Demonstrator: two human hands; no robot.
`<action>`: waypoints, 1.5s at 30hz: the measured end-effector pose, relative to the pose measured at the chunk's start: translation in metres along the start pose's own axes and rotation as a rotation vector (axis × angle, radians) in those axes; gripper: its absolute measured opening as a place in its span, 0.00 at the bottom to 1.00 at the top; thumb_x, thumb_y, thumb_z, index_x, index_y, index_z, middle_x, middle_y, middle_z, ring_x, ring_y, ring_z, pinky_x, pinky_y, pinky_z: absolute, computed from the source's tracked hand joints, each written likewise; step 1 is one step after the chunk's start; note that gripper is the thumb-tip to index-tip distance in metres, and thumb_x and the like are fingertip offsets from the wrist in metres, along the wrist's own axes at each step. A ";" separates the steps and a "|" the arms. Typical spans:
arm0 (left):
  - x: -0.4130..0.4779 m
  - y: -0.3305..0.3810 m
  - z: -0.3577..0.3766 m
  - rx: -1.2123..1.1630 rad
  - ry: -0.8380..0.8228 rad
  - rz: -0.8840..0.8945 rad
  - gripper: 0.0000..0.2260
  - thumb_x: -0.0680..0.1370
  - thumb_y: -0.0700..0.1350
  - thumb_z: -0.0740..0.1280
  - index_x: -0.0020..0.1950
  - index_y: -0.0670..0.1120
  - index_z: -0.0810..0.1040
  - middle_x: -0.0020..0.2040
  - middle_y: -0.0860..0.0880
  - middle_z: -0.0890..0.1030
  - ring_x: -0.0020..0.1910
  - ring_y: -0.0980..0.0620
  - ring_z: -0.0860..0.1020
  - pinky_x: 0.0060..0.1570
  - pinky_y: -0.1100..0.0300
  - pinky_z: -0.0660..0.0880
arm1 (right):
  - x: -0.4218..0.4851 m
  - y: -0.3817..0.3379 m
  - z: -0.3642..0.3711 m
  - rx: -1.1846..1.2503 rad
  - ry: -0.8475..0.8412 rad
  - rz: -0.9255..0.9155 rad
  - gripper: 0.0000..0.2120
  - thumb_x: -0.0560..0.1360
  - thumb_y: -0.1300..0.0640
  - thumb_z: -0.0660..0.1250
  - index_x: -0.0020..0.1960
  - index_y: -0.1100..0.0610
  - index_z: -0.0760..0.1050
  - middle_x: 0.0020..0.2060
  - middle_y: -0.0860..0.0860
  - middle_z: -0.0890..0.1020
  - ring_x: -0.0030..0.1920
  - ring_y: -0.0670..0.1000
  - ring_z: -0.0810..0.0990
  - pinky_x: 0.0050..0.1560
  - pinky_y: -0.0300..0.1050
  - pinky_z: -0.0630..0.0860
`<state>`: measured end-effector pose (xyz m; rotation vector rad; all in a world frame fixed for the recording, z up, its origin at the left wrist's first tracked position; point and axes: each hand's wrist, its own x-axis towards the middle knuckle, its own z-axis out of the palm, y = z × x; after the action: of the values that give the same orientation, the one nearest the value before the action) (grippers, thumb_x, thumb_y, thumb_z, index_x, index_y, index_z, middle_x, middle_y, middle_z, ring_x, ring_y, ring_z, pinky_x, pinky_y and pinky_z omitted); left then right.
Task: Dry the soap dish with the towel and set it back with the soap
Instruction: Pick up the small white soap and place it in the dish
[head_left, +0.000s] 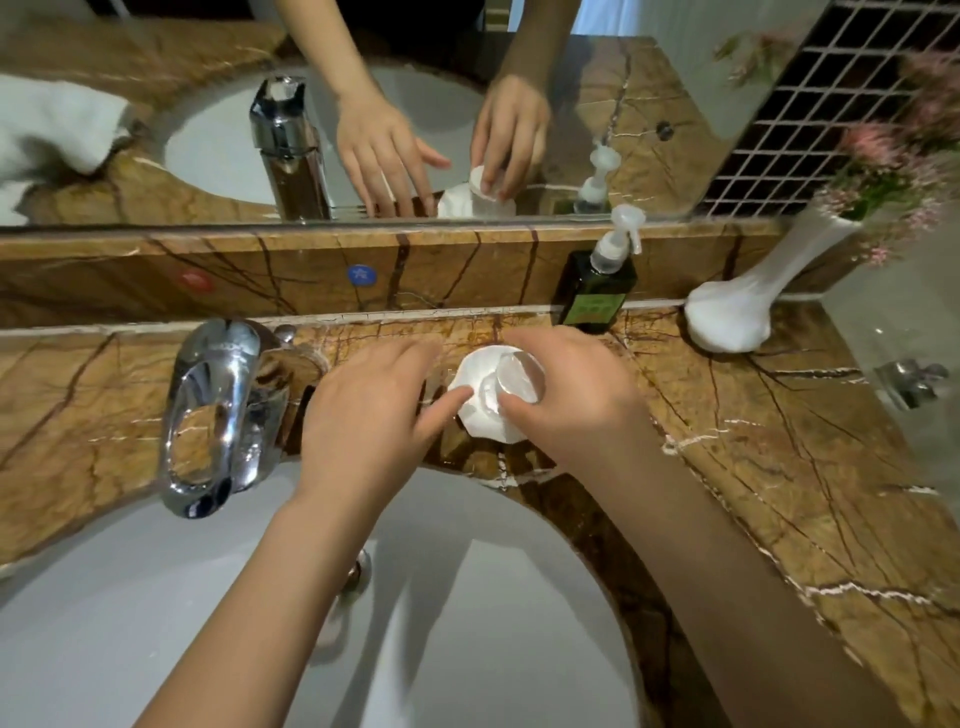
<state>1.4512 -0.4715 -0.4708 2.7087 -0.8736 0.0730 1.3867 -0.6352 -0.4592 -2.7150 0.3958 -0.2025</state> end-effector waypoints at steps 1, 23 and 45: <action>-0.002 -0.003 -0.001 0.002 -0.012 -0.012 0.23 0.76 0.62 0.57 0.62 0.48 0.75 0.59 0.48 0.80 0.57 0.46 0.76 0.50 0.52 0.73 | 0.003 -0.003 0.003 -0.001 -0.019 0.000 0.24 0.70 0.51 0.69 0.65 0.49 0.71 0.60 0.49 0.78 0.61 0.51 0.74 0.57 0.44 0.69; -0.019 0.005 -0.016 -0.086 -0.057 -0.032 0.21 0.79 0.57 0.51 0.61 0.48 0.76 0.57 0.49 0.80 0.56 0.47 0.76 0.51 0.52 0.71 | -0.001 -0.007 0.009 -0.017 -0.087 0.019 0.26 0.70 0.48 0.70 0.65 0.53 0.71 0.59 0.52 0.78 0.58 0.54 0.75 0.53 0.46 0.71; 0.006 0.076 -0.198 0.007 0.233 0.113 0.28 0.77 0.63 0.48 0.68 0.50 0.71 0.68 0.46 0.73 0.69 0.46 0.68 0.64 0.50 0.65 | -0.034 -0.064 -0.201 -0.125 0.288 -0.080 0.31 0.74 0.35 0.56 0.71 0.49 0.64 0.69 0.46 0.72 0.73 0.49 0.62 0.65 0.50 0.67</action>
<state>1.4206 -0.4757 -0.2615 2.5873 -0.9535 0.4076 1.3316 -0.6395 -0.2530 -2.8328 0.3919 -0.6147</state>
